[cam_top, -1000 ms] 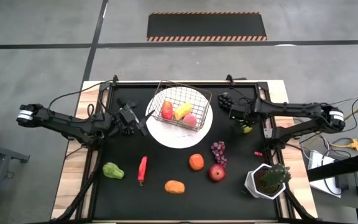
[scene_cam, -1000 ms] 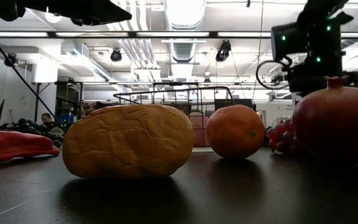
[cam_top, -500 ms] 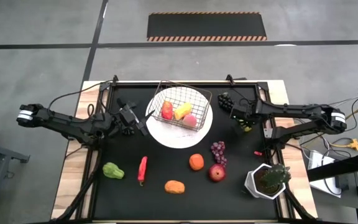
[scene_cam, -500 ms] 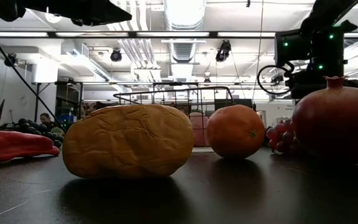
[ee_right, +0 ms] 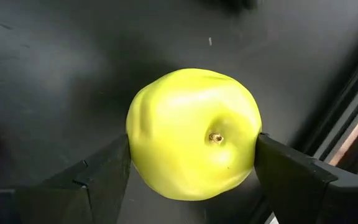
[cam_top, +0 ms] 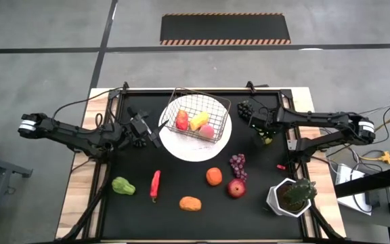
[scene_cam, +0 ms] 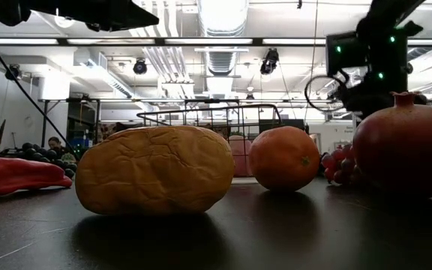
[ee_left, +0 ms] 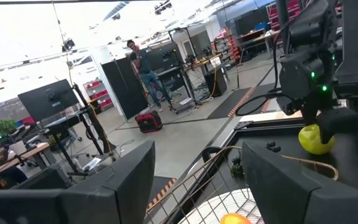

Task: Build produce basket
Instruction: Put the green apple into the silver basket

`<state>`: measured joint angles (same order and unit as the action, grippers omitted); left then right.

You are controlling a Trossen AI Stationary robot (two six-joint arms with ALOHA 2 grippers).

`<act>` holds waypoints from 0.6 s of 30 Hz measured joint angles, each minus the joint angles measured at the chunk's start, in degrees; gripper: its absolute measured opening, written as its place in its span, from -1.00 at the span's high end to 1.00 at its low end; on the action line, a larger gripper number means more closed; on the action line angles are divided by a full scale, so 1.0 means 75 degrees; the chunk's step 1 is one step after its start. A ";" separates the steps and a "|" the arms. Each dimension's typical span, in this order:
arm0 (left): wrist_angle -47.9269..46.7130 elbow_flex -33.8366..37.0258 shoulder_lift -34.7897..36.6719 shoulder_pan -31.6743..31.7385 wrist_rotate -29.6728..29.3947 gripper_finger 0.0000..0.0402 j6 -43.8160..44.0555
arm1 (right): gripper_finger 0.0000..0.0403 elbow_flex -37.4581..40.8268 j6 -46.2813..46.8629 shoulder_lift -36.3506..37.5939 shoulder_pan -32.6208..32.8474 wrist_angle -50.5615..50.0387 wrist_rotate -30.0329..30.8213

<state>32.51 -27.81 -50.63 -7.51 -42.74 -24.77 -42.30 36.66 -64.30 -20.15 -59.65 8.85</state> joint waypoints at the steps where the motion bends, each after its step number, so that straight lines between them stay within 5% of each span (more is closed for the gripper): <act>1: 0.0003 0.0000 0.0000 0.0000 0.0000 -0.10 0.0000 | -0.45 -0.0143 -0.0040 0.0014 0.0001 0.0001 0.0023; 18: 0.0000 0.0003 0.0000 0.0000 0.0000 -0.10 0.0019 | -0.45 -0.3917 -0.1646 -0.0503 0.0288 -0.0301 0.0435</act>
<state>32.51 -27.79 -50.63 -7.51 -42.74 -24.63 -71.67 24.31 -68.07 -17.99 -61.90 12.12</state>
